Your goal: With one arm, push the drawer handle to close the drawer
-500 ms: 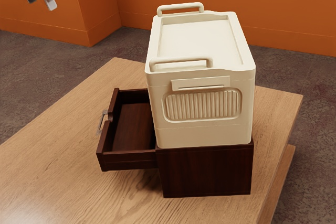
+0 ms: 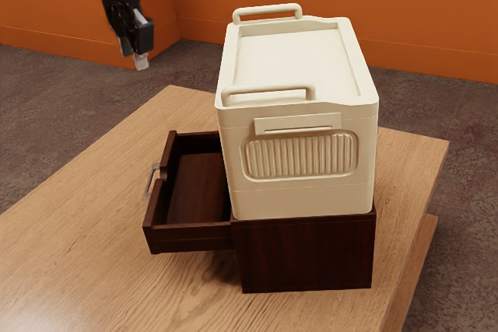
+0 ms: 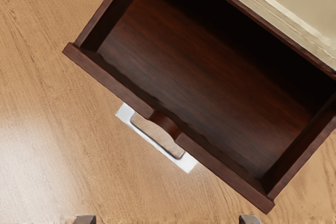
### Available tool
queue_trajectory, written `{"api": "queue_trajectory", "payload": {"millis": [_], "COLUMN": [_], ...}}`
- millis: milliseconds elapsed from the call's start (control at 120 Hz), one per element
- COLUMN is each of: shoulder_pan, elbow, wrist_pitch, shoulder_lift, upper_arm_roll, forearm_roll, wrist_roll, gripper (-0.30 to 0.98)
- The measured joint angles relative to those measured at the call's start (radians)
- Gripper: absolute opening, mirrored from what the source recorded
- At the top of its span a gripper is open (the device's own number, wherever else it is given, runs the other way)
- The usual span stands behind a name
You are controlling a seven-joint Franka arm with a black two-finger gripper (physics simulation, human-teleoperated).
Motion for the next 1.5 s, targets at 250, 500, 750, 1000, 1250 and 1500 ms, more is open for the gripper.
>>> {"api": "queue_trajectory", "payload": {"millis": [250,500,750,1000,1250,1500], "shoulder_pan": [-0.060,0.176,0.190,0.174,0.134,0.135], "elbow": [-0.315,-0.580,-0.815,-0.978,-1.054,-1.092], "wrist_pitch": [0.126,0.251,0.487,0.793,0.997,1.084], "shoulder_lift": [-0.047,-0.159,-0.212,-0.224,-0.239,-0.251], "upper_arm_roll": [-0.002,-0.005,0.006,0.025,0.026,0.038], "forearm_roll": [-0.001,0.009,0.050,0.075,0.104,0.113], "wrist_roll": [0.002,0.040,0.095,0.168,0.219,0.253], "gripper": [0.00,-0.08,-0.09,-0.10,-0.10,-0.10]}}
